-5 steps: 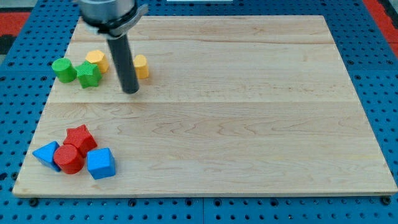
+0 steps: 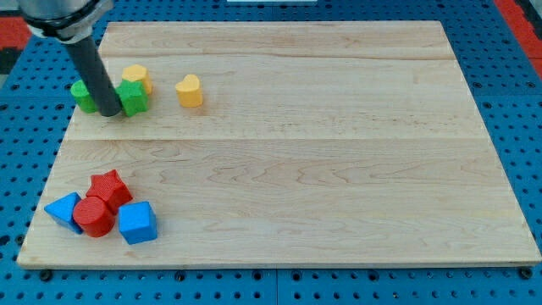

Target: Place the yellow hexagon and the green star towards the top

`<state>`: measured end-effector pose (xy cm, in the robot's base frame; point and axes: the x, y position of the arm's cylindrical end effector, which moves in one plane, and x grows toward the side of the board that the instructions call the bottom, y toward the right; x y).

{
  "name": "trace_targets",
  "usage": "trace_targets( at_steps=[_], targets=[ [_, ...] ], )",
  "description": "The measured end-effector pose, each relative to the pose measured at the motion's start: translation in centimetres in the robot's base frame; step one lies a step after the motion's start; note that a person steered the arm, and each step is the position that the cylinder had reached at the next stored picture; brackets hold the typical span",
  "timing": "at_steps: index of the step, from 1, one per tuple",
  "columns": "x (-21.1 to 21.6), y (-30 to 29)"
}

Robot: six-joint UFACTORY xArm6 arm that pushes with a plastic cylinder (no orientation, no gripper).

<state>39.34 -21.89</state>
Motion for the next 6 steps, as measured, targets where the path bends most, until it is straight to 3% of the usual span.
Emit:
trace_targets(
  at_steps=[1,3,6],
  targets=[
    [-0.1,2.8],
    [-0.4,0.0],
    [-5.8,0.2]
  ],
)
